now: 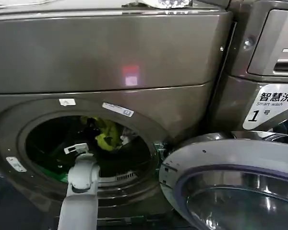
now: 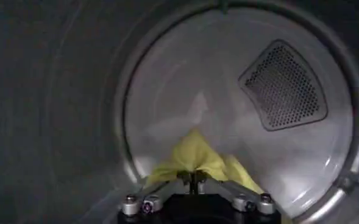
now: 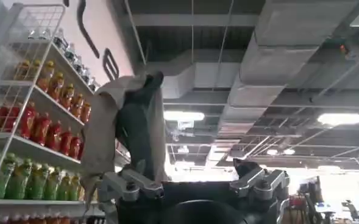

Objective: Grasp the clothes from the dryer.

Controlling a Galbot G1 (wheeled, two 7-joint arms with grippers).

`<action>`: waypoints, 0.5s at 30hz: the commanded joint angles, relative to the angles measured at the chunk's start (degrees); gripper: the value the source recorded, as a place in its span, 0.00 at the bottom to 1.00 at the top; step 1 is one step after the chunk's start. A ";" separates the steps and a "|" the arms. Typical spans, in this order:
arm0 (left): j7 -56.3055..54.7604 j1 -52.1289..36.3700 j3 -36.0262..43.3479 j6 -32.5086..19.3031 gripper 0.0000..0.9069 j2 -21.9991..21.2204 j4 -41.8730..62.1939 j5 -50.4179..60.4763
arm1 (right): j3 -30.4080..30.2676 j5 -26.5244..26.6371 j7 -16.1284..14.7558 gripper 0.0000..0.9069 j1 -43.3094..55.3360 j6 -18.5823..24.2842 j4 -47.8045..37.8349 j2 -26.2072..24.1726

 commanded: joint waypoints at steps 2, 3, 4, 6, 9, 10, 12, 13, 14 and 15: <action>-0.77 0.91 0.32 0.18 0.00 -1.12 -0.75 -0.70 | 0.02 0.33 0.22 1.00 0.10 0.58 -0.23 0.08; -0.71 0.98 0.32 0.13 0.00 -1.12 -0.74 -0.60 | 0.05 0.31 0.28 1.00 0.05 0.62 -0.30 0.11; -0.52 1.04 0.32 0.17 0.00 -1.02 -0.77 -0.58 | 0.11 0.28 0.27 1.00 0.01 0.66 -0.25 0.10; -0.16 1.15 0.46 0.10 0.00 -0.70 -0.62 -0.30 | 0.22 0.29 0.27 1.00 0.05 0.64 -0.10 0.06; 0.85 1.19 0.61 0.09 0.00 -0.54 -0.66 0.37 | 0.15 0.31 0.29 1.00 0.24 0.63 -0.06 0.07; 1.43 1.17 0.64 0.12 0.00 -0.50 -0.71 0.71 | 0.09 0.22 0.45 1.00 0.22 0.57 0.07 0.15; 1.88 1.14 0.72 0.30 0.00 -0.44 -0.66 0.88 | 0.31 0.22 0.84 1.00 0.34 -0.14 0.96 0.44; 2.10 1.16 0.78 0.27 0.00 -0.38 -0.61 0.91 | 0.65 0.40 0.64 1.00 0.36 -1.13 1.69 0.59; 2.32 1.20 0.85 0.27 0.00 -0.37 -0.58 0.97 | 1.04 0.84 0.69 1.00 0.39 -2.93 2.88 0.69; 2.39 1.30 0.93 0.20 0.00 -0.41 -0.58 0.97 | 1.34 1.23 0.69 1.00 0.48 -3.57 3.53 0.64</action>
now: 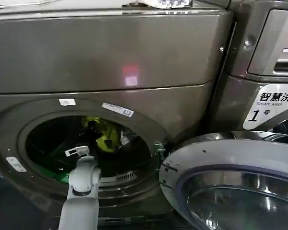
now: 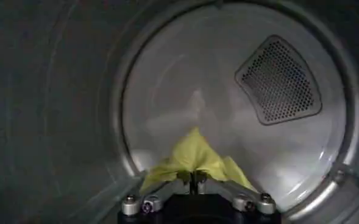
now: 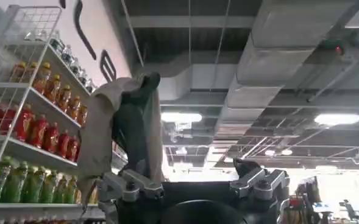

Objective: Grasp the clothes from the dryer.

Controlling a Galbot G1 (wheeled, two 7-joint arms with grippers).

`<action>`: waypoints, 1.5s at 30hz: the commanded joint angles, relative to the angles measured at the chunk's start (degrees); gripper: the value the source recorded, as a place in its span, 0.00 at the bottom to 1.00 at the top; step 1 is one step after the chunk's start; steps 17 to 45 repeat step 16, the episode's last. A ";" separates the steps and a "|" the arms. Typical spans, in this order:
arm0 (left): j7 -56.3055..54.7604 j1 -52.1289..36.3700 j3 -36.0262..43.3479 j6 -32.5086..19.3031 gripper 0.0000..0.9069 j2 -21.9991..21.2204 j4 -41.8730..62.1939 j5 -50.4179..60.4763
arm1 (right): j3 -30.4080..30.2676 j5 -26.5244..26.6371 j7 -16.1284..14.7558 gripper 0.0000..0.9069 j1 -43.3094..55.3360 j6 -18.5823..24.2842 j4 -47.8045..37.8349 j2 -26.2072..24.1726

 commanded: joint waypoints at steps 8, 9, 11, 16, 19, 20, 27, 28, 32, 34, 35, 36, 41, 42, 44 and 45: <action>1.93 0.57 0.40 -0.29 0.00 -0.25 0.09 0.55 | 1.51 0.96 0.75 1.00 0.41 -4.51 3.14 0.08; 1.95 0.46 0.39 -0.22 0.00 -0.19 0.08 0.51 | 1.54 0.96 0.84 1.00 0.48 -4.60 3.18 -0.01; 1.94 0.33 0.35 -0.21 0.00 -0.10 0.03 0.53 | 1.58 0.94 0.90 1.00 0.46 -4.63 3.13 0.02; 2.04 0.33 0.36 -0.13 0.00 -0.10 -0.19 0.50 | 1.82 1.09 1.12 1.00 0.36 -5.29 3.22 0.08; 2.04 0.33 0.36 -0.13 0.00 -0.10 -0.19 0.50 | 1.82 1.09 1.12 1.00 0.36 -5.29 3.22 0.08; 2.04 0.33 0.36 -0.13 0.00 -0.10 -0.19 0.50 | 1.82 1.09 1.12 1.00 0.36 -5.29 3.22 0.08; 2.04 0.33 0.36 -0.13 0.00 -0.10 -0.19 0.50 | 1.82 1.09 1.12 1.00 0.36 -5.29 3.22 0.08; 2.04 0.33 0.36 -0.13 0.00 -0.10 -0.19 0.50 | 1.82 1.09 1.12 1.00 0.36 -5.29 3.22 0.08; 2.04 0.33 0.36 -0.13 0.00 -0.10 -0.19 0.50 | 1.82 1.09 1.12 1.00 0.36 -5.29 3.22 0.08; 2.04 0.33 0.36 -0.13 0.00 -0.10 -0.19 0.50 | 1.82 1.09 1.12 1.00 0.36 -5.29 3.22 0.08; 2.04 0.33 0.36 -0.13 0.00 -0.10 -0.19 0.50 | 1.82 1.09 1.12 1.00 0.36 -5.29 3.22 0.08; 2.04 0.33 0.36 -0.13 0.00 -0.10 -0.19 0.50 | 1.82 1.09 1.12 1.00 0.36 -5.29 3.22 0.08; 2.04 0.33 0.36 -0.13 0.00 -0.10 -0.19 0.50 | 1.82 1.09 1.12 1.00 0.36 -5.29 3.22 0.08; 2.04 0.33 0.36 -0.13 0.00 -0.10 -0.19 0.50 | 1.82 1.09 1.12 1.00 0.36 -5.29 3.22 0.08; 2.04 0.33 0.36 -0.13 0.00 -0.10 -0.19 0.50 | 1.82 1.09 1.12 1.00 0.36 -5.29 3.22 0.08; 2.04 0.33 0.36 -0.13 0.00 -0.10 -0.19 0.50 | 1.82 1.09 1.12 1.00 0.36 -5.29 3.22 0.08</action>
